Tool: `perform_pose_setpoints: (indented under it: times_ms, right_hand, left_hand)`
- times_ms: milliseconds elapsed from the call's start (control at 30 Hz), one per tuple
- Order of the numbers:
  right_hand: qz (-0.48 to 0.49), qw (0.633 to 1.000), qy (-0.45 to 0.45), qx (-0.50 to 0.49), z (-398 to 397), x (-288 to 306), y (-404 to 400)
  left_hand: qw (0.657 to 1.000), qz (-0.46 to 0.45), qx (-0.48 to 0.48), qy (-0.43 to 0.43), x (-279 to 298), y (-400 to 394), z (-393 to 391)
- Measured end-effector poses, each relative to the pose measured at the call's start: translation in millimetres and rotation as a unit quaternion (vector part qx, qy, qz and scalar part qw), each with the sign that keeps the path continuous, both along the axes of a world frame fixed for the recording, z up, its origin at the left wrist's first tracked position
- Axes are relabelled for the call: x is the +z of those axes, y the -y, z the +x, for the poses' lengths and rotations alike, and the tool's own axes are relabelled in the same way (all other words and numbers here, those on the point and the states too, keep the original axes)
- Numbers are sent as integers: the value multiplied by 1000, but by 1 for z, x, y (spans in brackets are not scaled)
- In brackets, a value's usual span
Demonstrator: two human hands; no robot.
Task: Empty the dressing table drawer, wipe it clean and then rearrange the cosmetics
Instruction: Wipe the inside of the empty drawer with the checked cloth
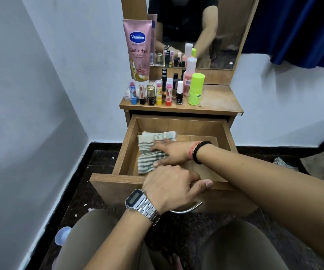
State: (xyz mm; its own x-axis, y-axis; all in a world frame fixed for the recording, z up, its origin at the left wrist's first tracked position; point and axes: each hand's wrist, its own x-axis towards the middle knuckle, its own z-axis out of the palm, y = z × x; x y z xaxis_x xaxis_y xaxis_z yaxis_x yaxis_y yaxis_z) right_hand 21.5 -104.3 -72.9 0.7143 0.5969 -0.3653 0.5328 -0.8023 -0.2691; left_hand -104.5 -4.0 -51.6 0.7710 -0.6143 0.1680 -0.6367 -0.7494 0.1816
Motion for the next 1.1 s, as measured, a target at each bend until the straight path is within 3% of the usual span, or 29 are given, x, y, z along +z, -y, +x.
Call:
perform_pose_setpoints:
  times_ms: [133, 267, 367, 500, 700, 933, 1100]
  right_hand:
    - [51, 998, -44, 10, -9, 3, -11]
    - [12, 999, 36, 28, -19, 7, 7]
    - [-35, 993, 113, -18, -24, 6, 36]
    - [-68, 988, 82, -109, -25, 6, 58]
    - [-116, 988, 28, -94, -18, -8, 37]
    - [-29, 998, -18, 59, -14, 1, 6]
    - [0, 999, -4, -41, -27, 4, 14]
  left_hand:
    - [1000, -1, 1, 0, 1, 0, 0]
    - [1000, 2, -5, -9, 1, 0, 1]
    - [1000, 4, -3, -3, 2, 0, 0]
    - [1000, 8, -5, 2, 4, 0, -1]
    - [1000, 7, -1, -21, 6, 0, -1]
    - [1000, -8, -6, -22, 1, 0, 1]
    - [1000, -10, -10, -22, 1, 1, 2]
